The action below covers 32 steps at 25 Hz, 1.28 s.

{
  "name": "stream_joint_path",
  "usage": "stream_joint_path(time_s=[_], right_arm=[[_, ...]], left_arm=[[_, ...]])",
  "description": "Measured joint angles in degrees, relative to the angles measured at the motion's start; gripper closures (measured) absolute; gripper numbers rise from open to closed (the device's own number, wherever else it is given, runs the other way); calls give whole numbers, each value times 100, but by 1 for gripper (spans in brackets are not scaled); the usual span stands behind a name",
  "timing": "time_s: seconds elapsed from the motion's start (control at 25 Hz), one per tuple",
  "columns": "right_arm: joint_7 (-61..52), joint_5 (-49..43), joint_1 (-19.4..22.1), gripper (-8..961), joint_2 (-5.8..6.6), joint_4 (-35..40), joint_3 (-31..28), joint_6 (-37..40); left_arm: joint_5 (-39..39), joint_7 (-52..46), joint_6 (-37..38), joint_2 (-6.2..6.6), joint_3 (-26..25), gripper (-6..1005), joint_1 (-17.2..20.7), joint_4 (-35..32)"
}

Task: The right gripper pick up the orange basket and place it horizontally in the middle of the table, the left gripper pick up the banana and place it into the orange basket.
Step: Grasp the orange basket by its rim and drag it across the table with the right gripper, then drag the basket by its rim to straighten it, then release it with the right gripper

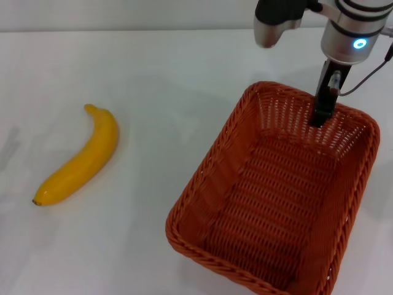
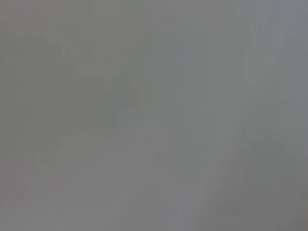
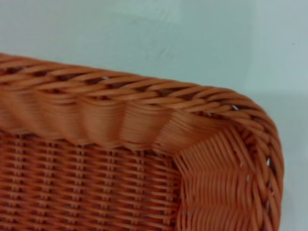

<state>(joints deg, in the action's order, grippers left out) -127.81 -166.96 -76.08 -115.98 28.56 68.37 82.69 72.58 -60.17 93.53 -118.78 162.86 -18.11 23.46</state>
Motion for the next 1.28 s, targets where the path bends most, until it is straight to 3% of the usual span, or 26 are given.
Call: stream_joint_path(time_s=[0.28, 0.76, 1.0, 1.2, 1.24, 1.28], right_arm=[[-546, -97, -151, 672, 200, 174, -677, 672], [-1488, -93, -173, 772, 738, 132, -2210, 1472], [-1628, -102, -74, 778, 748, 32, -2370, 1566], [-1919, -30, 47, 788, 875, -46, -3130, 1665], [-2170, -28, 216, 790, 964, -57, -3609, 1698], [-2197, -26, 264, 790, 975, -53, -3707, 1697]], left_arm=[[89, 86, 23, 40, 0, 166, -25, 31], [75, 102, 99, 263, 9, 170, -150, 79], [82, 171, 113, 330, 10, 172, -178, 83], [69, 173, 119, 360, 9, 173, -203, 149], [67, 177, 121, 367, 9, 174, -203, 151], [65, 188, 121, 376, 9, 174, -204, 154]])
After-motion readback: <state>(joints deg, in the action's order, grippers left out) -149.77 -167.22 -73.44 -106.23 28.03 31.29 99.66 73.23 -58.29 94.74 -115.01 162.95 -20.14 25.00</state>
